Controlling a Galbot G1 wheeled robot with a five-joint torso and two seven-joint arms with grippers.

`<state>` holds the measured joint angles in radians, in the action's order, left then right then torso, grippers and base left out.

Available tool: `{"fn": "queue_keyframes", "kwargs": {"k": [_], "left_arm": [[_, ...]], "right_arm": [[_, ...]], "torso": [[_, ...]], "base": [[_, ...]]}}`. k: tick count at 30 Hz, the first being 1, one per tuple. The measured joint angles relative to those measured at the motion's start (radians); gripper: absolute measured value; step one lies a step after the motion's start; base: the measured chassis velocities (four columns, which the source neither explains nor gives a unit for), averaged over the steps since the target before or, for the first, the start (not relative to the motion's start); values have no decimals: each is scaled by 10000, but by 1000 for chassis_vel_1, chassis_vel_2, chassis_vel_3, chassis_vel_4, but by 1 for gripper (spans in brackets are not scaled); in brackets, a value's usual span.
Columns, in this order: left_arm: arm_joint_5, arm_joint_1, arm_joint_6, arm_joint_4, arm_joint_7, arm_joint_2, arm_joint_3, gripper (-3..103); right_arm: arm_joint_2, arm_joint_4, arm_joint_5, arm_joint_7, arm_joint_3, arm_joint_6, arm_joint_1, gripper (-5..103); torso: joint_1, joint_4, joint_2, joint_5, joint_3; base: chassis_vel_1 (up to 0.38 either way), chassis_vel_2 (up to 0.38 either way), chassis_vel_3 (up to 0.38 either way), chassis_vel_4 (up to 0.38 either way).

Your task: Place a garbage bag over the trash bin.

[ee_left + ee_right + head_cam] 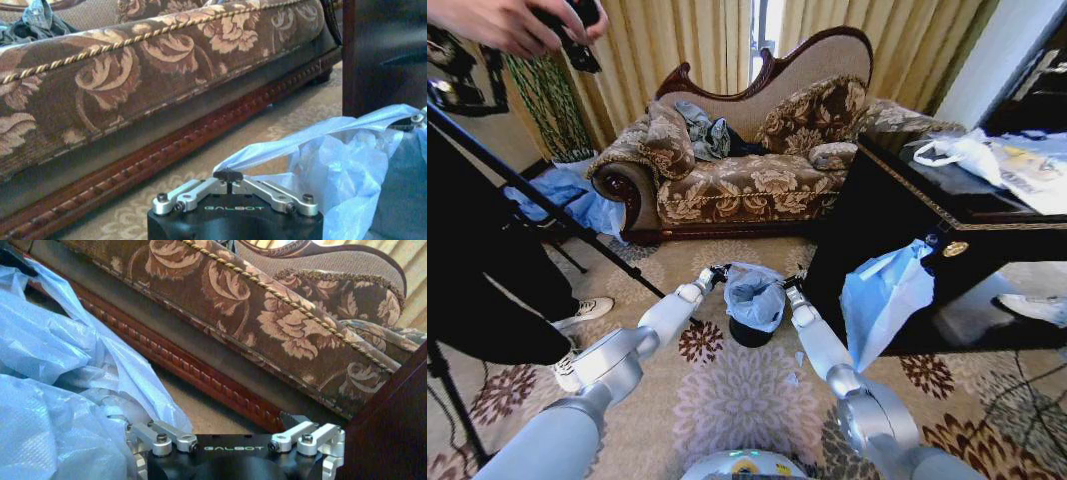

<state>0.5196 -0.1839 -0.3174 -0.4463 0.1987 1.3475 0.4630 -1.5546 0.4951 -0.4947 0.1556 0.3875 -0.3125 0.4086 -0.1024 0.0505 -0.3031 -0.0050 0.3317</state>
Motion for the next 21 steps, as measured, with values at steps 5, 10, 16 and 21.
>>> {"fn": "queue_keyframes", "kwargs": {"k": [5, 10, 16, 21], "left_arm": [[-296, -177, 93, 273, 173, 130, -15, 0], [-497, -314, 246, 535, 188, 485, -304, 0], [-596, -486, 325, 519, 150, 587, -520, 0], [-594, -592, 329, 407, 149, 553, -601, 0]], "right_arm": [[-64, -4, -807, -260, 339, 73, -65, 100], [-93, -18, -1208, -630, 618, 84, -211, 100], [-100, -179, -1299, -1109, 931, 224, -433, 100], [-86, -261, -1254, -1441, 1159, 924, -732, 100]], "torso": [[0, -1, 0, 1, -1], [0, -1, 0, 2, -1], [0, -3, 0, 3, 0], [0, -3, 0, 1, 0]], "base": [[0, 0, 0, 0], [0, 0, 0, 0], [0, 0, 0, 0], [0, 0, 0, 0]]}}
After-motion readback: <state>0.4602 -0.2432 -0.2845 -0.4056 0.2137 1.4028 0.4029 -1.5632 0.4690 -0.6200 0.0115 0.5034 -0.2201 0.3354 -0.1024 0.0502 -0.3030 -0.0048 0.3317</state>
